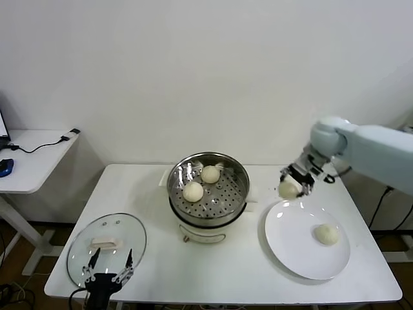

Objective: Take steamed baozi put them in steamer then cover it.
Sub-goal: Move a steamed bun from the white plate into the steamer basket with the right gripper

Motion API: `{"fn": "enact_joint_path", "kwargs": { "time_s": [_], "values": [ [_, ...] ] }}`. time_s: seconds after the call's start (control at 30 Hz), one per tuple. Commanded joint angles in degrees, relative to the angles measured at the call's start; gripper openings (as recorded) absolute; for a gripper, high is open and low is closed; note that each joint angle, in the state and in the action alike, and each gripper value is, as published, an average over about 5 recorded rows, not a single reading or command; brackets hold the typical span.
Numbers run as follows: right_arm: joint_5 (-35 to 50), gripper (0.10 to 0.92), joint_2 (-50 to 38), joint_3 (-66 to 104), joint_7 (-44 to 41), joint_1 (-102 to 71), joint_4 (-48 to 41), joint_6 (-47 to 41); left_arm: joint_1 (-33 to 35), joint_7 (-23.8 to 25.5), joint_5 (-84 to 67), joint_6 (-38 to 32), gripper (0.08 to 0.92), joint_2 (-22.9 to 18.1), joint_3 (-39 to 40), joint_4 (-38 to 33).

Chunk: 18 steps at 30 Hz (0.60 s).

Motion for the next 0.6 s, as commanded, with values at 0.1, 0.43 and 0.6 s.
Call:
{"fn": "enact_joint_path", "kwargs": {
  "time_s": [0.1, 0.43, 0.6],
  "values": [
    [-2.79, 0.696, 17.95, -0.08, -1.14, 10.38, -2.55, 16.42, -0.07, 0.00, 0.51, 0.23, 0.823, -0.07, 0.30, -0.10],
    [-5.85, 0.693, 27.49, 1.37, -0.46, 1.21, -1.99, 17.37, 0.00, -0.19, 0.33, 0.38, 0.823, 0.08, -0.05, -0.11],
    [-8.51, 0.695, 28.57, 0.98, -0.38, -3.96, -1.46, 17.66, -0.01, -0.17, 0.09, 0.32, 0.823, 0.10, -0.10, 0.23]
  ]
}}
